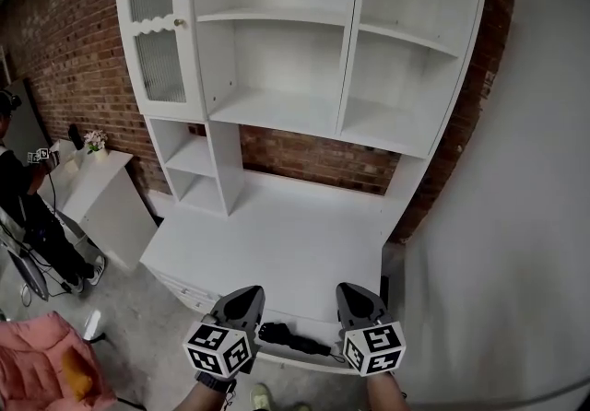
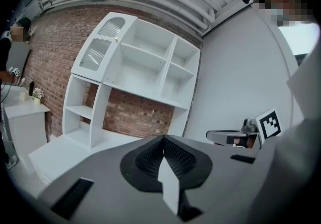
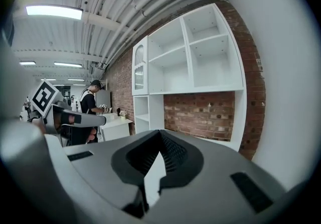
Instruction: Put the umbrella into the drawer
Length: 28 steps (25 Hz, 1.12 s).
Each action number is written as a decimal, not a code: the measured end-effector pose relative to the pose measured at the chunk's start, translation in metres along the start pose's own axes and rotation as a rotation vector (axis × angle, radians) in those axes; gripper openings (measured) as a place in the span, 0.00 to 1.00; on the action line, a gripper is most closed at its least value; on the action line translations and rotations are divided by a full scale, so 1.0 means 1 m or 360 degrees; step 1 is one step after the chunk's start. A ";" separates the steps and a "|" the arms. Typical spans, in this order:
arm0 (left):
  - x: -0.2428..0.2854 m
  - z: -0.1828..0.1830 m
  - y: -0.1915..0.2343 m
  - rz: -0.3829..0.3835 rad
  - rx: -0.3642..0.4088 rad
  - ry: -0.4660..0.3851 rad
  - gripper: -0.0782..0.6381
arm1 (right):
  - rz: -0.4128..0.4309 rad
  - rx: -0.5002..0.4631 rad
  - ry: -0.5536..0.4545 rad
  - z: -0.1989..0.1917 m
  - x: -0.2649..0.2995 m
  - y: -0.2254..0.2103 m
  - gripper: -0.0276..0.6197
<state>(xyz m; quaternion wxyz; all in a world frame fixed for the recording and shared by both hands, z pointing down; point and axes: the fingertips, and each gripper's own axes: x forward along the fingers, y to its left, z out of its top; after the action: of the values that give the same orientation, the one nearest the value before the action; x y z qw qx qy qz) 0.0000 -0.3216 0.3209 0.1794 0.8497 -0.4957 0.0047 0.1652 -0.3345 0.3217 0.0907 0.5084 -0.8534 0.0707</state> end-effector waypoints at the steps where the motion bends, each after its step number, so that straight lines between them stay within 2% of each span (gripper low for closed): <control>1: -0.001 0.005 -0.003 -0.0004 0.0005 -0.0013 0.12 | -0.0001 -0.0006 -0.0016 0.005 -0.003 0.000 0.05; 12: -0.014 0.052 -0.033 -0.0032 0.0081 -0.0134 0.12 | -0.0047 -0.0064 -0.0174 0.060 -0.034 -0.008 0.05; 18: -0.023 0.075 -0.041 -0.0029 0.0127 -0.0180 0.12 | -0.0053 -0.0048 -0.0256 0.081 -0.049 -0.008 0.05; 24: -0.024 0.083 -0.049 -0.0022 0.0204 -0.0202 0.12 | -0.0026 -0.0001 -0.0245 0.078 -0.050 -0.004 0.05; 28: -0.020 0.073 -0.048 -0.0023 0.0192 -0.0172 0.12 | -0.0002 0.0041 -0.0208 0.066 -0.046 0.001 0.05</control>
<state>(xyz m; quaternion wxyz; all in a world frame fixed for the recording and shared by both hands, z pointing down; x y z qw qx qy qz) 0.0179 -0.3064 0.2342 0.1008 0.8615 -0.4975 -0.0124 0.1799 -0.3087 0.2468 0.0283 0.5136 -0.8562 0.0483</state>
